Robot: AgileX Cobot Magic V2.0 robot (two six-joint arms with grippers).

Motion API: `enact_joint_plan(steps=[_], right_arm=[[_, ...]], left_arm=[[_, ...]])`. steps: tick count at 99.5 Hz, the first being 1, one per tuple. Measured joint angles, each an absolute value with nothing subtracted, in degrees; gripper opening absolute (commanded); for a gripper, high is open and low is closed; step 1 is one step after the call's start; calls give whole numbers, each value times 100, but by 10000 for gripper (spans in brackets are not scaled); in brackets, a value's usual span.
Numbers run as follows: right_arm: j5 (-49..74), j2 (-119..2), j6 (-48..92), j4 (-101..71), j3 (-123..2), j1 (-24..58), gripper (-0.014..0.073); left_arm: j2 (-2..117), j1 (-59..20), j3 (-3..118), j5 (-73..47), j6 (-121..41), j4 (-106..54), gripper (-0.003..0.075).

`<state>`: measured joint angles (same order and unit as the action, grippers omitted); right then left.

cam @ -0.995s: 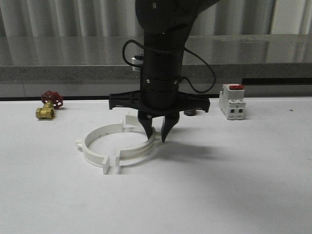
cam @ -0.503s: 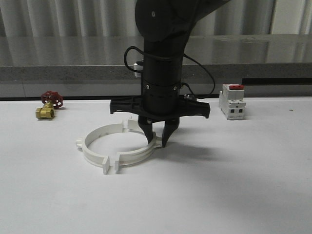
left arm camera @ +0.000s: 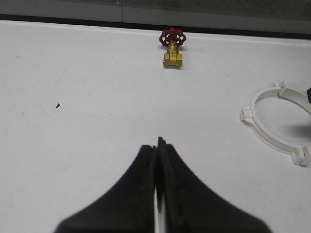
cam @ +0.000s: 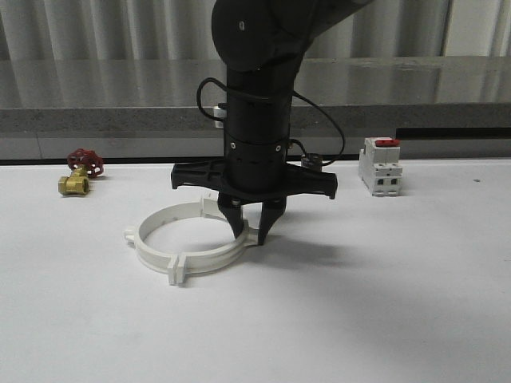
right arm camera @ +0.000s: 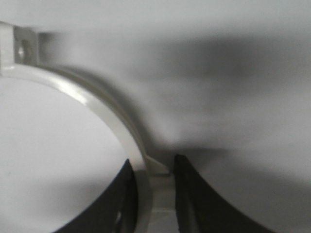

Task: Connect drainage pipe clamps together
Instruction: 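Lower the held clamp half onto the placed half, closing the ring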

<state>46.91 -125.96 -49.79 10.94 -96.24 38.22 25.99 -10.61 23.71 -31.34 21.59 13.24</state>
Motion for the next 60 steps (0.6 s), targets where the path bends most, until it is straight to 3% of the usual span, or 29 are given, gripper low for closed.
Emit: enact_joint_plan(steps=[24, 60], right_arm=[[4691, -12596, -5013, 1094, -9624, 3822, 73], [4660, -12619, -5021, 1082, -9638, 3822, 433]], left_arm=[[2599, -1061, 2371, -3134, 2159, 1324, -20], [2599, -1061, 2371, -3134, 2159, 1324, -21]])
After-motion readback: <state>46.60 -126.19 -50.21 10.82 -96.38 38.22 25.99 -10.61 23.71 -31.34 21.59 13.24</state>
